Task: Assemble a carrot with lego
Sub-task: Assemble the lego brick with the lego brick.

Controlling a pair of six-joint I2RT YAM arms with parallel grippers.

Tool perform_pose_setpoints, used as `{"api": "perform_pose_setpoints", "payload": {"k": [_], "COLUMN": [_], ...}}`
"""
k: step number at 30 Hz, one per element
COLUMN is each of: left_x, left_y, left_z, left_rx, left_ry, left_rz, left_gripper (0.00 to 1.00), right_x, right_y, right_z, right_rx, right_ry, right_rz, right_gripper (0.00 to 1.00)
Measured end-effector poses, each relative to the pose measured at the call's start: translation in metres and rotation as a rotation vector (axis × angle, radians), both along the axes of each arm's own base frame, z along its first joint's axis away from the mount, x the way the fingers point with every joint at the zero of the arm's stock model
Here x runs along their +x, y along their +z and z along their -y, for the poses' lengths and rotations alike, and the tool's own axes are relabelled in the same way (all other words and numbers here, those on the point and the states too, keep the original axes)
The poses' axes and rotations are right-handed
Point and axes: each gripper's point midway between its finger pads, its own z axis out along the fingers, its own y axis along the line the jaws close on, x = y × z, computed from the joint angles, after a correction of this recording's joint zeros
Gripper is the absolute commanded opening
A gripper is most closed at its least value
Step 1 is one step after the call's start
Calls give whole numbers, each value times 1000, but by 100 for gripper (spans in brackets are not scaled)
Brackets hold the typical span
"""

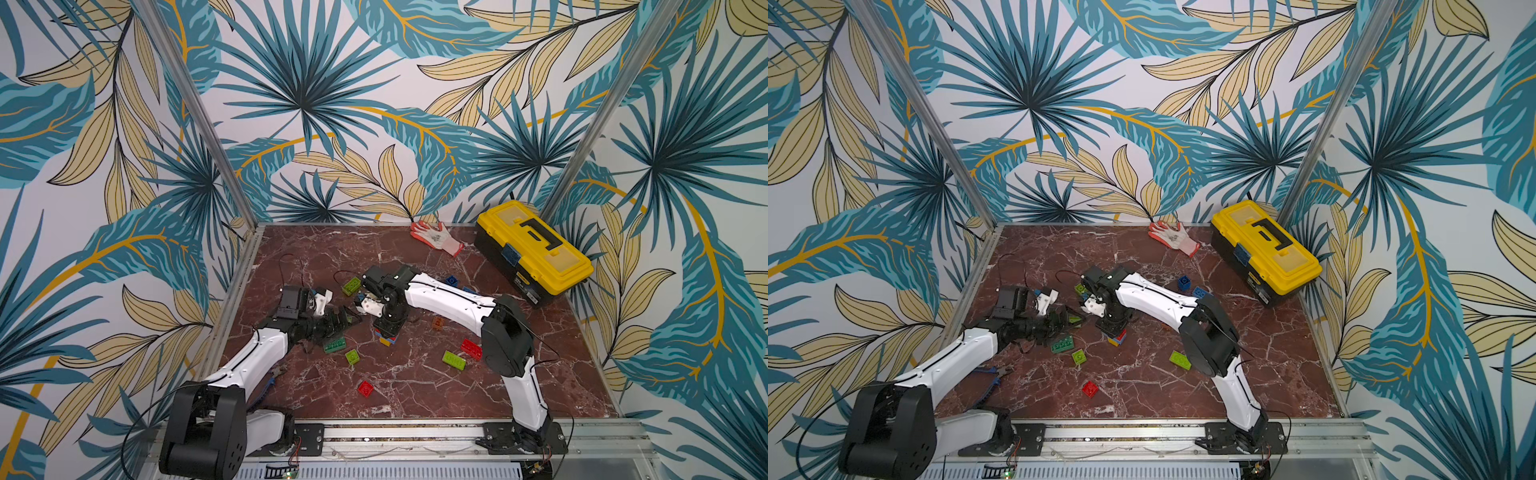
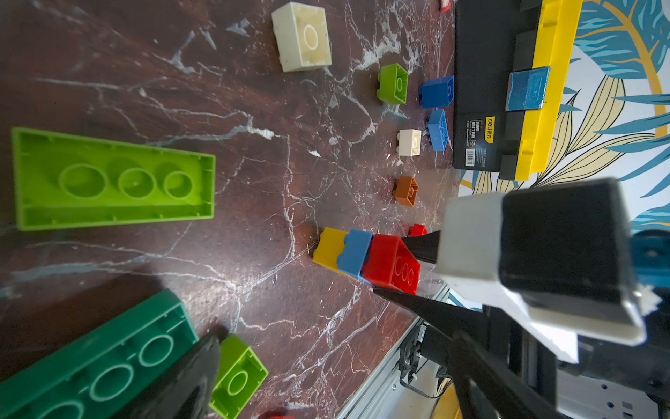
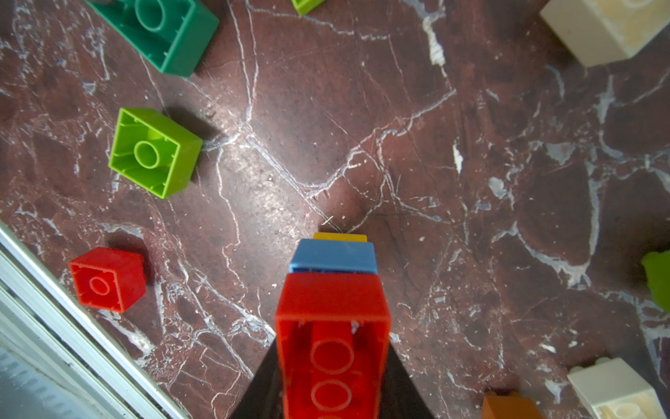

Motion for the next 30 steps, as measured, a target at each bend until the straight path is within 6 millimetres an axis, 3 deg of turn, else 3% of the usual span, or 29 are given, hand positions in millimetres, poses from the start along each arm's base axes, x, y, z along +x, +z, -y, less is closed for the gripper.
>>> {"api": "perform_pose_setpoints", "payload": {"k": [22,30], "left_x": [0,-1], "left_y": [0,0], "left_z": [0,0], "left_rx": [0,0], "left_ry": [0,-4], "left_rz": [2,0], "left_gripper": [99,100], "right_x": [-2,-1], "right_y": [-9,-5], "right_z": [-1,-1], "right_rx": [-21,-3], "right_ry": [-17,78], "right_rz": [77,107], "right_gripper": [19,23]}}
